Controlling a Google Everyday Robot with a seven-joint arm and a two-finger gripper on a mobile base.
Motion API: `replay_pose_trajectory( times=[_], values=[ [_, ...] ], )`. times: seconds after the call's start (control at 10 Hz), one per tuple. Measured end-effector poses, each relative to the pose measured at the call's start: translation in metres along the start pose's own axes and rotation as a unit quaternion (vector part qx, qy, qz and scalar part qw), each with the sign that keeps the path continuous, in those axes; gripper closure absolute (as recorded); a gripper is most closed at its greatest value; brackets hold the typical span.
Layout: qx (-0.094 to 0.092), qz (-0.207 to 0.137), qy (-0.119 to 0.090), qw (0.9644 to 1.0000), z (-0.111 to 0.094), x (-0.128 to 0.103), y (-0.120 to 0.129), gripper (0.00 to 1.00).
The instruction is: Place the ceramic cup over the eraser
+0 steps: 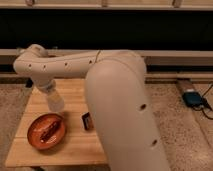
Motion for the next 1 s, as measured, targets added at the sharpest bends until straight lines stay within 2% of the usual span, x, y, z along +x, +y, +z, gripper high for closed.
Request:
replay_pose_trajectory(
  times=[0.3, 0.5, 0.7, 1.0],
  values=[
    [0.009, 0.015, 0.022, 0.9996, -0.038, -0.016, 0.035, 0.82],
    [0.006, 0.043, 0.043, 0.9981, -0.050, -0.002, 0.064, 0.82],
    [0.008, 0.068, 0.056, 0.9961, -0.068, 0.010, 0.081, 0.82],
    [0.002, 0.104, 0.063, 0.9926, -0.076, 0.032, 0.104, 0.82]
  ],
)
